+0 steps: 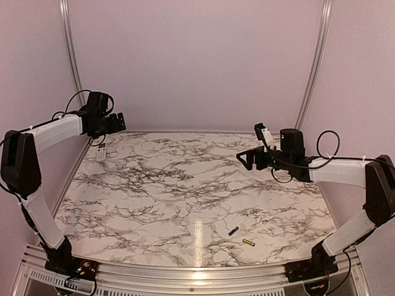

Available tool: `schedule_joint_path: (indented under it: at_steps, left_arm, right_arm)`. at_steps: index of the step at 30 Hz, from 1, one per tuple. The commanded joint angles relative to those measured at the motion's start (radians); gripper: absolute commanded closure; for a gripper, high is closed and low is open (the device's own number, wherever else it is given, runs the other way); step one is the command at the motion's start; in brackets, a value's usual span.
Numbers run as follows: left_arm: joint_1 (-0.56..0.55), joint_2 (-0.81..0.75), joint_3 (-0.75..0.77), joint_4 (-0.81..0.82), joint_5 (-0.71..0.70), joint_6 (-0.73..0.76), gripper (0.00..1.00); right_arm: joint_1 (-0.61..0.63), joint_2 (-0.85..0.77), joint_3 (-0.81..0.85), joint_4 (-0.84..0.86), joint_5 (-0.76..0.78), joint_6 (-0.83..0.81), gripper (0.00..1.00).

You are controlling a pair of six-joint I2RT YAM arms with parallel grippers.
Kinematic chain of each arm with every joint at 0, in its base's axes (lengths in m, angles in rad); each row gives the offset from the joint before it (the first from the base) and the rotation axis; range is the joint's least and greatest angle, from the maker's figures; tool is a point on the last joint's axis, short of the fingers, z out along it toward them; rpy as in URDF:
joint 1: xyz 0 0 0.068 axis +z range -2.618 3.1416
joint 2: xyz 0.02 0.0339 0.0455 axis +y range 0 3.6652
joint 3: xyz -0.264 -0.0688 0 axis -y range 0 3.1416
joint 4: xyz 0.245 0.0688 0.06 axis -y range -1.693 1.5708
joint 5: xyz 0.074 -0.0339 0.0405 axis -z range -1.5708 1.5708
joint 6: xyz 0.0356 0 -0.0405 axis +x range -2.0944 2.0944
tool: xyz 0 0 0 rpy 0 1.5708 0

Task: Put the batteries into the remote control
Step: Pick up the remote control from the corner of the board.

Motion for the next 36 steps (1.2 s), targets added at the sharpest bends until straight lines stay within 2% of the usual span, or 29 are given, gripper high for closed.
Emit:
schedule_joint_path:
  at_steps: [1, 8, 15, 19, 31, 36]
  left_arm:
    - [0.083, 0.058, 0.011, -0.096, -0.010, 0.033, 0.01]
    - [0.191, 0.195, 0.087, -0.104, -0.019, 0.052, 0.02]
    - [0.217, 0.324, 0.165, -0.127, -0.086, 0.071, 0.04]
    - [0.240, 0.377, 0.178, -0.112, -0.032, 0.066, 0.09]
    - [0.241, 0.495, 0.234, -0.115, -0.039, 0.084, 0.22]
    - [0.241, 0.541, 0.270, -0.135, -0.058, 0.085, 0.33]
  right_arm:
    - [-0.013, 0.019, -0.003, 0.016, -0.067, 0.032, 0.01]
    - [-0.031, 0.000, -0.020, 0.039, -0.099, 0.031, 0.01]
    - [-0.041, 0.006, -0.019, 0.044, -0.134, 0.027, 0.01]
    - [-0.041, 0.018, -0.016, 0.048, -0.141, 0.029, 0.01]
    - [-0.046, 0.031, -0.011, 0.051, -0.158, 0.039, 0.01]
    - [-0.050, 0.025, -0.008, 0.042, -0.160, 0.039, 0.01]
